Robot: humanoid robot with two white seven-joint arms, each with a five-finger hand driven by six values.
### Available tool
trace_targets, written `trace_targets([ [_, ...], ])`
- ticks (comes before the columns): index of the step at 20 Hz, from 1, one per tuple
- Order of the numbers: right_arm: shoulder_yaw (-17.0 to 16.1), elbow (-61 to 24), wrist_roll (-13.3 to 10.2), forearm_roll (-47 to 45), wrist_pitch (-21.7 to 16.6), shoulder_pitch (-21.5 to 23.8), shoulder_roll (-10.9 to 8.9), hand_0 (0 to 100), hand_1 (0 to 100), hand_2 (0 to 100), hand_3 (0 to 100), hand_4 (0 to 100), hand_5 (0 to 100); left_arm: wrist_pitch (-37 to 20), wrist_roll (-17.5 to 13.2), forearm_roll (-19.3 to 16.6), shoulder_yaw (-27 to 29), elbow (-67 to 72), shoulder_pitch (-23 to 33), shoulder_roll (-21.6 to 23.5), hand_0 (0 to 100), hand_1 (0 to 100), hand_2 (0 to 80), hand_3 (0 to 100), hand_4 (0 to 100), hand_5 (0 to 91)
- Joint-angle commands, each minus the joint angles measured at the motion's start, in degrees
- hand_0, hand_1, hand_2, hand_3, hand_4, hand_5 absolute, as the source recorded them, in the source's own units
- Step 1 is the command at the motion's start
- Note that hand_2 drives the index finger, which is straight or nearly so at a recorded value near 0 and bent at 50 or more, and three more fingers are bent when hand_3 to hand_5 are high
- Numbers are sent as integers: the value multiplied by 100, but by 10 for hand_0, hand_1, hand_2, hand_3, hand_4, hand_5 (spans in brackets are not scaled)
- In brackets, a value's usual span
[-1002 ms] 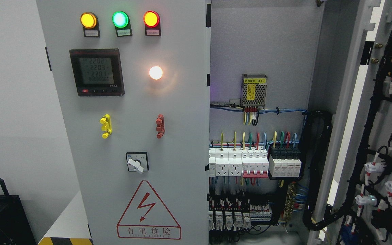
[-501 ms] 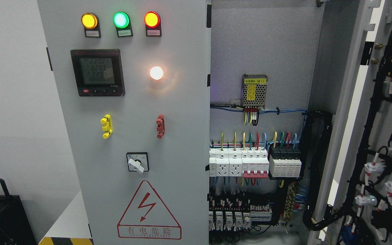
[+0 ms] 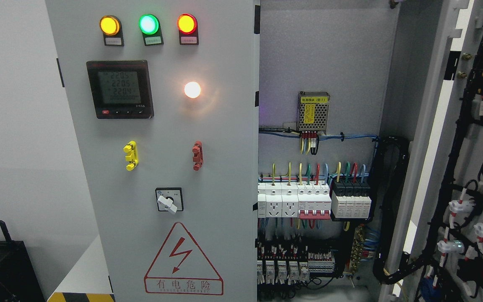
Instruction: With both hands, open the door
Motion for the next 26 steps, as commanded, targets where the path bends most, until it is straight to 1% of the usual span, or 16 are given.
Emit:
trace_targets([
  [1, 0, 0, 5, -1, -7, 0, 0, 0, 0, 0, 0, 0, 0, -5, 338, -1181, 1878, 2402, -336, -2157, 0, 0, 0, 0, 31, 0],
  [3, 0, -17, 5, -1, -7, 0, 0, 0, 0, 0, 0, 0, 0, 21, 382, -1850, 2328, 2402, -345, -2184, 0, 0, 0, 0, 30, 0],
  [4, 0, -52, 5, -1, -7, 0, 0, 0, 0, 0, 0, 0, 0, 30, 383, -2036, 2408, 2402, -345, -2193, 0, 0, 0, 0, 30, 0],
  [5, -9, -175, 5, -1, -7, 17, -9, 0, 0, 0, 0, 0, 0, 39, 383, -2124, 2453, 2359, -354, -2202, 0, 0, 0, 0, 30, 0],
  [7, 0, -508, -4, 8, -7, 96, -26, 0, 0, 0, 0, 0, 0, 152, 391, -2143, 2532, 2306, -363, -2202, 0, 0, 0, 0, 31, 0],
  [9, 9, -868, -4, -1, -15, 219, -70, 0, 0, 0, 0, 0, 0, 380, 426, -2152, 2576, 2305, -424, -2202, 0, 0, 0, 0, 31, 0],
  [11, -9, -1491, 5, -36, -15, 543, -140, 0, 0, 0, 0, 0, 0, 504, 427, -2204, 2777, 2323, -433, -2202, 0, 0, 0, 0, 31, 0],
  [13, 18, -2325, -4, -27, -15, 886, -342, 0, 0, 0, 0, 0, 0, 505, 409, -2580, 3041, 2341, -433, -2210, 0, 0, 0, 0, 31, 0],
  [15, 62, -3046, -4, -36, -15, 1124, -465, 0, 0, 0, 0, 0, 0, 513, 374, -2845, 3252, 2358, -433, -2228, 0, 0, 0, 0, 31, 0],
  [17, 88, -3671, -13, -18, -7, 1370, -597, 0, 0, 0, 0, 0, 0, 513, 365, -2872, 3288, 2367, -433, -2228, 0, 0, 0, 0, 31, 0],
  [19, 193, -4330, -30, 8, 2, 1642, -781, 0, 0, 0, 0, 0, 0, 531, 321, -2872, 3358, 2376, -433, -2228, 0, 0, 0, 0, 31, 0],
  [23, 369, -5823, -39, 8, 2, 2336, -1142, 0, 0, 0, 0, 0, 0, 653, 128, -3004, 3473, 2393, -433, -2228, 0, 0, 0, 0, 30, 0],
  [25, 474, -6606, -31, 8, -15, 2749, -1352, 0, 0, 0, 0, 0, 0, 794, 128, -3013, 3473, 2385, -433, -2228, 0, 0, 0, 0, 30, 0],
  [26, 553, -6931, -31, 8, -15, 2942, -1493, 0, 0, 0, 0, 0, 0, 890, 128, -3004, 3464, 2385, -433, -2228, 0, 0, 0, 0, 30, 0],
])
